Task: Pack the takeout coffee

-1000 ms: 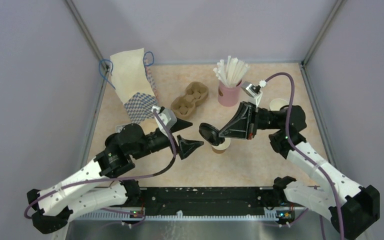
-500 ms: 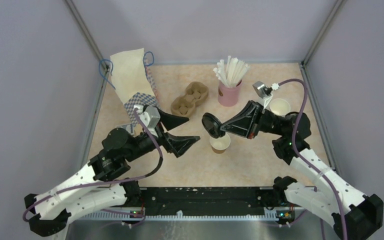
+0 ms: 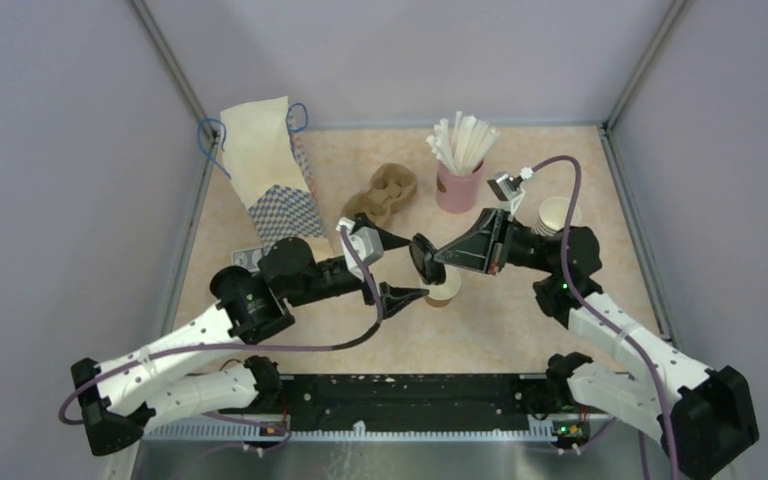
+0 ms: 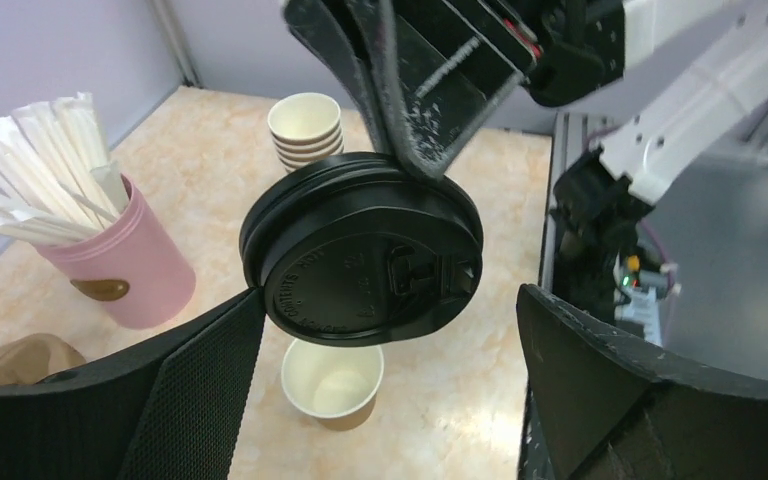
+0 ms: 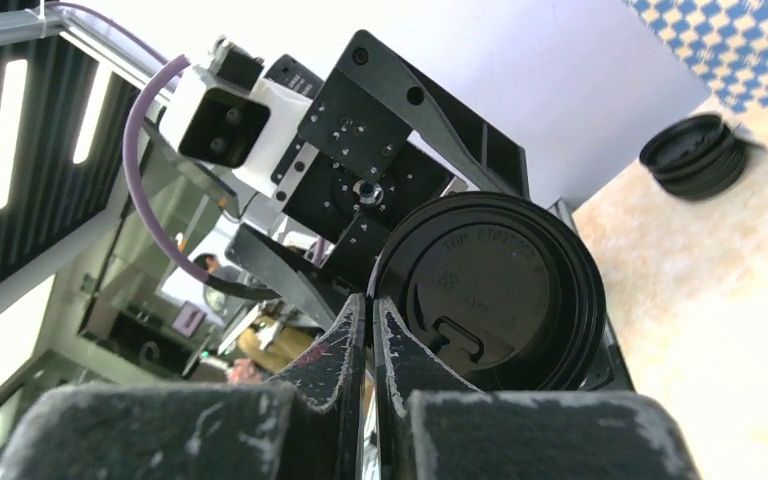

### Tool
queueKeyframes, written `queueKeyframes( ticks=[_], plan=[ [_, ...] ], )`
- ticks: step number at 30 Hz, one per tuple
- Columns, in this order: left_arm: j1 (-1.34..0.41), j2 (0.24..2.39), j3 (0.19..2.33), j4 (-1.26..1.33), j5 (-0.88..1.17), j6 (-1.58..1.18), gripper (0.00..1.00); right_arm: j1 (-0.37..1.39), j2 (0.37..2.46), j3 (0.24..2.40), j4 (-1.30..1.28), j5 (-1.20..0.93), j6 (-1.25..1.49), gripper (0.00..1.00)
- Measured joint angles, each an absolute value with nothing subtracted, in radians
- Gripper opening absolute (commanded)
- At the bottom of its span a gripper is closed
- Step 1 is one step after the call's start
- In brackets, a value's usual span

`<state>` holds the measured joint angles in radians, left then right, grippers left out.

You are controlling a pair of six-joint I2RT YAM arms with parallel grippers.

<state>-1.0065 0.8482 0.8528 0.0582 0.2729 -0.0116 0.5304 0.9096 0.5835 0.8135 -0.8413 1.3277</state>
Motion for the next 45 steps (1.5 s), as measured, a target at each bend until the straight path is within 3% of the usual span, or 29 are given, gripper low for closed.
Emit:
queueKeyframes(
  ticks=[12, 26, 32, 37, 41, 45],
  plan=[
    [-1.005, 0.827, 0.835, -0.025, 0.452, 0.31, 0.99, 0.414, 1.056, 0.515, 1.163, -1.151, 1.602, 0.0],
    [-1.002, 1.024, 1.04, -0.201, 0.543, 0.342, 0.98, 0.489, 0.979, 0.518, 1.103, -1.236, 1.543, 0.0],
    [-0.992, 1.031, 1.051, -0.241, 0.697, 0.328, 0.74, 0.49, 0.978, 0.526, 1.078, -1.246, 1.527, 0.0],
    [-0.978, 1.052, 1.051, -0.255, 0.791, 0.3, 0.69, 0.49, 0.978, 0.527, 1.093, -1.248, 1.534, 0.0],
    [-0.958, 1.058, 1.051, -0.249, 0.836, 0.266, 0.5, 0.49, 0.979, 0.527, 1.094, -1.249, 1.538, 0.0],
    [-0.939, 1.059, 1.047, -0.216, 0.841, 0.224, 0.44, 0.491, 0.984, 0.527, 1.101, -1.254, 1.538, 0.0]
  ],
)
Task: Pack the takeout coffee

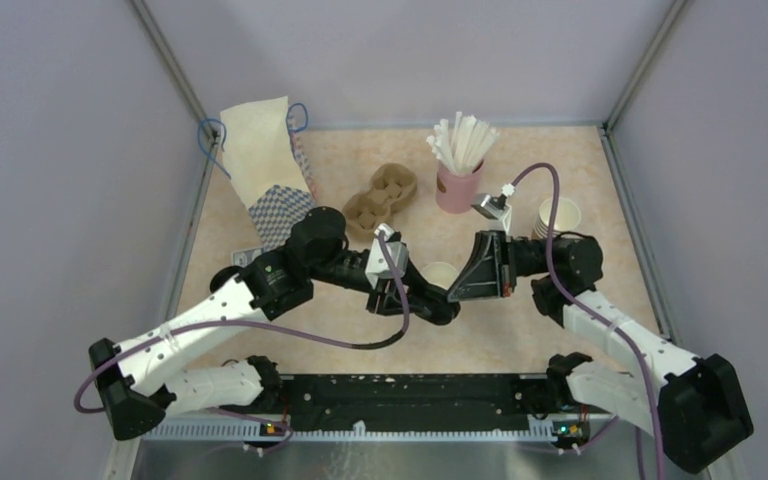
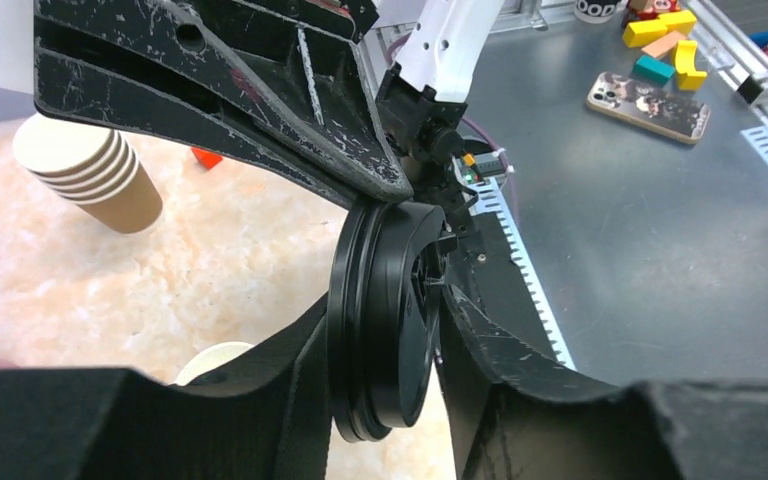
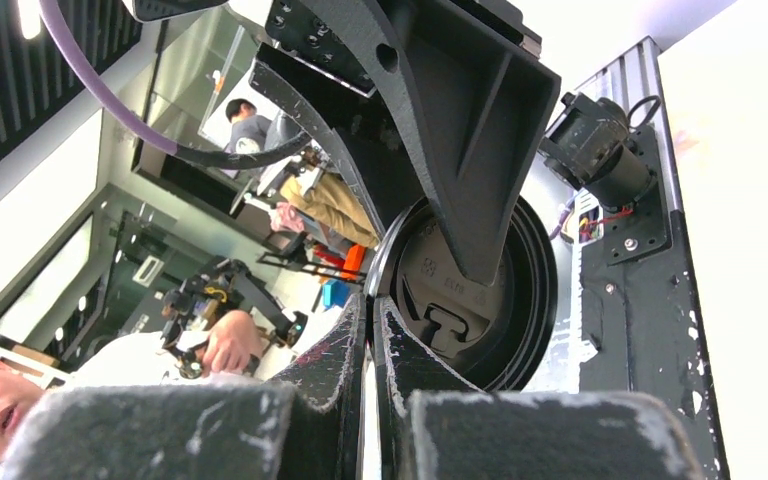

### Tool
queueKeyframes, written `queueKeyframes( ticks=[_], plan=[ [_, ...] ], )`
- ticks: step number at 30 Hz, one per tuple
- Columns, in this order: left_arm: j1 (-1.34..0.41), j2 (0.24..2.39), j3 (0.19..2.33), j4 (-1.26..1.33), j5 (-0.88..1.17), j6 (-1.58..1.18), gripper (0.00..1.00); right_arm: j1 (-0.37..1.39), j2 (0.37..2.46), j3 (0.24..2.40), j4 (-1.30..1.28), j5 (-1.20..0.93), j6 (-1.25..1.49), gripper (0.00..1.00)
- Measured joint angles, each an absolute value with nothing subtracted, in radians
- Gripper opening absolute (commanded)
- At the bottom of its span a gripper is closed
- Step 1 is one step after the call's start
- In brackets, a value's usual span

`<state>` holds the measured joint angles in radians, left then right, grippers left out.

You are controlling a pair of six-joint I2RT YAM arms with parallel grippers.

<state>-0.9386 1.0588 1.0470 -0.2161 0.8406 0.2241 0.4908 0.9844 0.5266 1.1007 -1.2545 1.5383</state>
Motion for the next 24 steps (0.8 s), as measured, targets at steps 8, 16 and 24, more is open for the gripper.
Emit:
queueKeyframes(
  ticks=[8, 16, 24],
  plan=[
    [-0.934, 1.059, 0.992, -0.144, 0.818, 0.099, 0.36, 0.49, 1.018, 0.542, 1.108, -1.247, 1.538, 0.22],
    [-0.934, 1.026, 0.931, -0.073, 0.665, -0.06, 0.33, 0.411, 0.991, 0.569, 0.948, -1.182, 1.433, 0.47],
    [-0.934, 1.015, 0.912, -0.038, 0.445, -0.241, 0.41, 0.386, 0.829, 0.749, 0.216, -0.901, 0.919, 0.52]
  ],
)
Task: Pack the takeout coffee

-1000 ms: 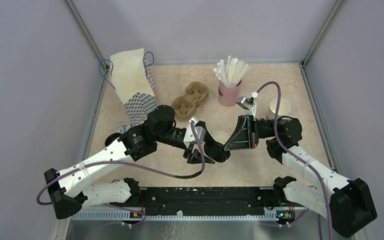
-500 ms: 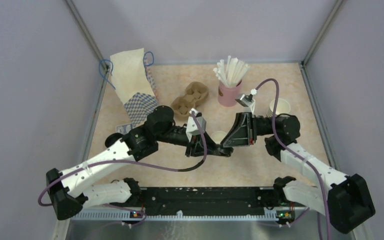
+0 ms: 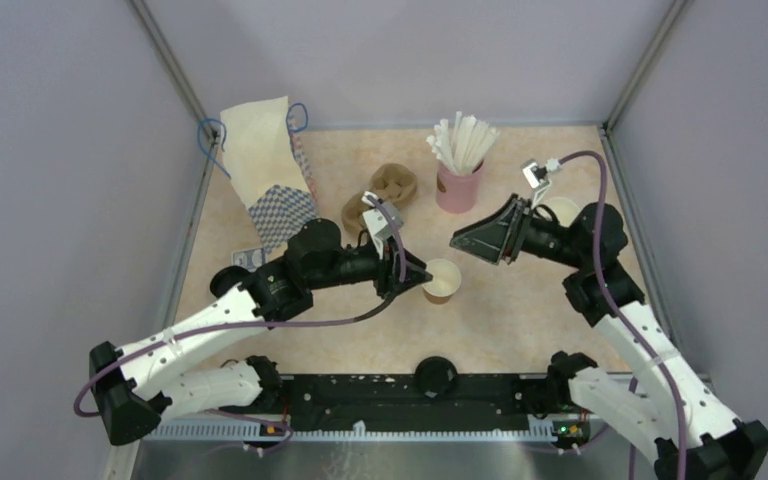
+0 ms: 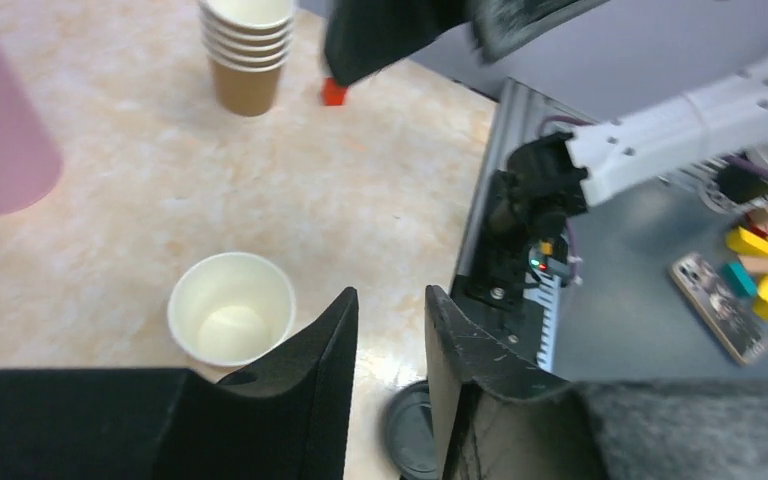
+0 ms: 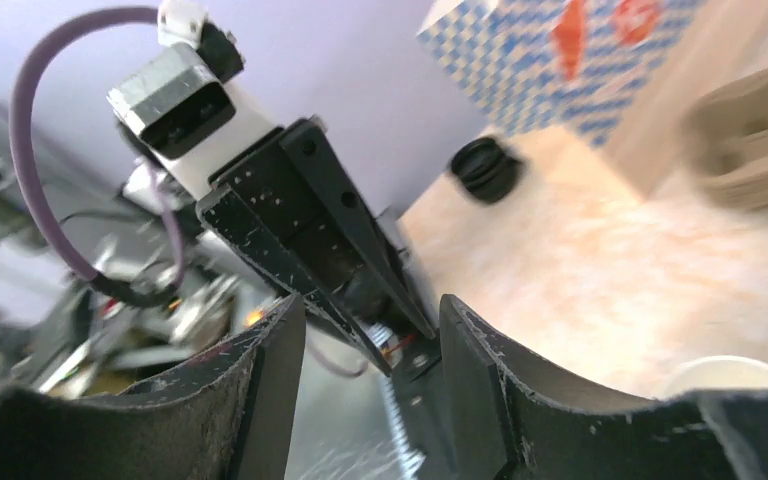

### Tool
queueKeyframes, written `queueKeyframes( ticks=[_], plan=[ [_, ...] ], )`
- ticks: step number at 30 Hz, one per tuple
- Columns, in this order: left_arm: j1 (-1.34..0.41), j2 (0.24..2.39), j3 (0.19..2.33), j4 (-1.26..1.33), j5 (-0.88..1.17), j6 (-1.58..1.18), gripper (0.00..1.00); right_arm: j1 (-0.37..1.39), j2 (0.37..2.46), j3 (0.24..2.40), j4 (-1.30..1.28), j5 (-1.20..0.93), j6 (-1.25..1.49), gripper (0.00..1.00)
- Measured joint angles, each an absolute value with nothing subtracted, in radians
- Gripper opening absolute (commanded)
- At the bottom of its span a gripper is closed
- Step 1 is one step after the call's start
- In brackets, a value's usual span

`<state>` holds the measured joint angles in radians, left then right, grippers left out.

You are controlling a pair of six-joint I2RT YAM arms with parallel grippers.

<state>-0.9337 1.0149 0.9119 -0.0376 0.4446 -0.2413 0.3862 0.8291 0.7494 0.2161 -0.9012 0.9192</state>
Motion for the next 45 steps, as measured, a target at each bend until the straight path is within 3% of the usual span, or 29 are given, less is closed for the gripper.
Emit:
queueKeyframes(
  ticks=[4, 9, 12, 15, 20, 28, 36, 45],
  plan=[
    [-0.93, 1.025, 0.917, -0.087, 0.278, -0.254, 0.54, 0.384, 0.748, 0.825, -0.036, -0.691, 0.727, 0.51],
    [-0.926, 1.098, 0.965, -0.215, 0.139, -0.246, 0.6, 0.395, 0.747, 0.853, -0.269, -0.551, 0.575, 0.5],
    [-0.926, 1.119, 0.968, -0.268, 0.073, -0.266, 0.76, 0.48, 0.799, 0.853, -0.393, -0.443, 0.536, 0.45],
    [-0.925, 1.105, 0.957, -0.285, -0.005, -0.296, 0.98, 0.685, 0.865, 0.851, -0.511, -0.306, 0.527, 0.42],
    [-0.923, 1.019, 0.921, -0.308, -0.13, -0.316, 0.99, 1.043, 0.86, 0.795, -0.616, -0.114, 0.577, 0.42],
    [-0.921, 0.859, 0.887, -0.323, -0.336, -0.333, 0.99, 1.384, 0.947, 0.67, -0.582, 0.006, 0.664, 0.42],
    [-0.92, 0.772, 0.889, -0.36, -0.466, -0.353, 0.99, 1.483, 1.202, 0.673, -0.464, 0.078, 0.723, 0.41],
    [-0.919, 0.713, 0.889, -0.382, -0.513, -0.366, 0.99, 1.487, 1.316, 0.695, -0.39, 0.086, 0.737, 0.35]
  ],
)
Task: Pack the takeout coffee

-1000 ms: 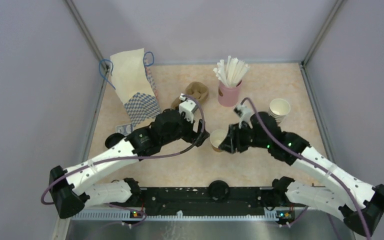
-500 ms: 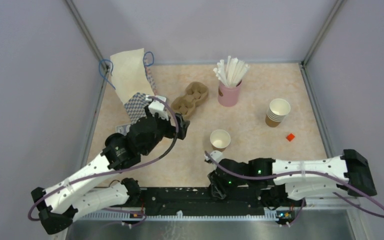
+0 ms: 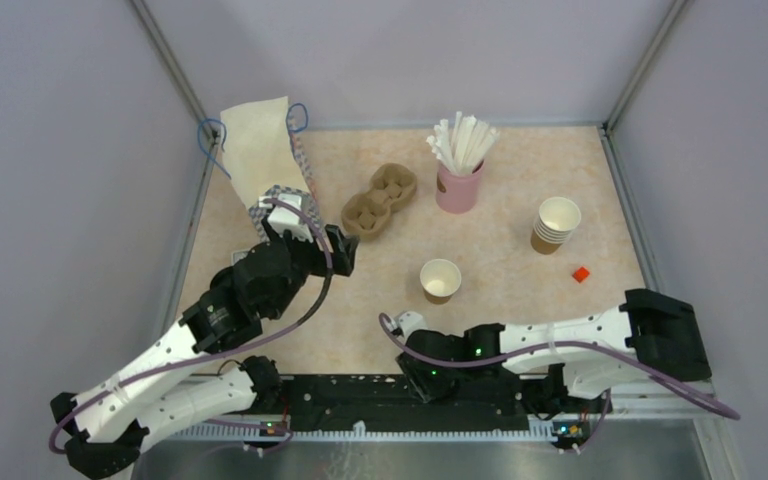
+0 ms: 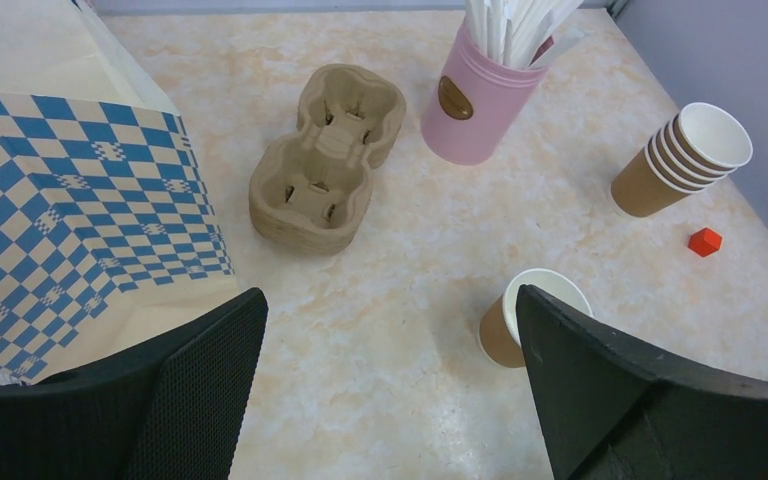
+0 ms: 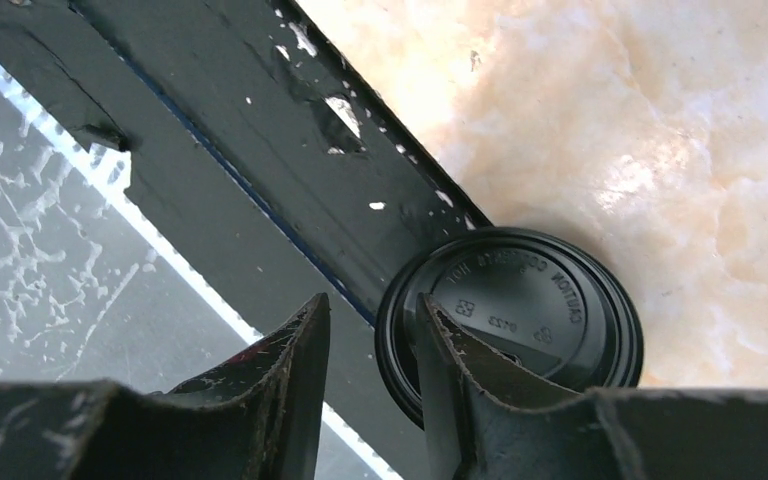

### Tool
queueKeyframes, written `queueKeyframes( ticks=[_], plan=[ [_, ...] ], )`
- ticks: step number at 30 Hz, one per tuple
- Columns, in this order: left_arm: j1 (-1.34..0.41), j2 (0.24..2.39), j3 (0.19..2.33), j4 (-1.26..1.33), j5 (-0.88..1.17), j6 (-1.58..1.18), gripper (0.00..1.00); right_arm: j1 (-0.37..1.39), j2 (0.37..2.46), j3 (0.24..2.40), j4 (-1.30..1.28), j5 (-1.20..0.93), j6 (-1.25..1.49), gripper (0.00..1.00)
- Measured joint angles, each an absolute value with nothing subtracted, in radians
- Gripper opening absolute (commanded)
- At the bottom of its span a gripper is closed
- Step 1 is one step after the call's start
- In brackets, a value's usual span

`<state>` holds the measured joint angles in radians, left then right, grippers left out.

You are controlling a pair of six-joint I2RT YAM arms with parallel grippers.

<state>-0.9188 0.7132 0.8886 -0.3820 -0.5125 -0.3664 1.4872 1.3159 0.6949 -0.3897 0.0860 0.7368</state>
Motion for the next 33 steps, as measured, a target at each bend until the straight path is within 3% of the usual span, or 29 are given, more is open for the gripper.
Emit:
queueKeyframes(
  ticks=[15, 20, 27, 33],
  plan=[
    [-0.919, 0.699, 0.889, -0.398, -0.522, -0.368, 0.99, 1.503, 1.465, 0.772, -0.435, 0.169, 0.752, 0.27],
    [-0.919, 0.687, 0.889, -0.398, -0.529, -0.367, 0.99, 1.504, 1.488, 0.781, -0.451, 0.184, 0.76, 0.0],
    [-0.919, 0.648, 0.889, -0.398, -0.532, -0.363, 0.99, 1.504, 1.452, 0.801, -0.481, 0.229, 0.76, 0.0],
    [-0.918, 0.599, 0.878, -0.353, -0.447, -0.292, 0.98, 1.407, 1.252, 0.807, -0.443, 0.171, 0.704, 0.0]
  ],
)
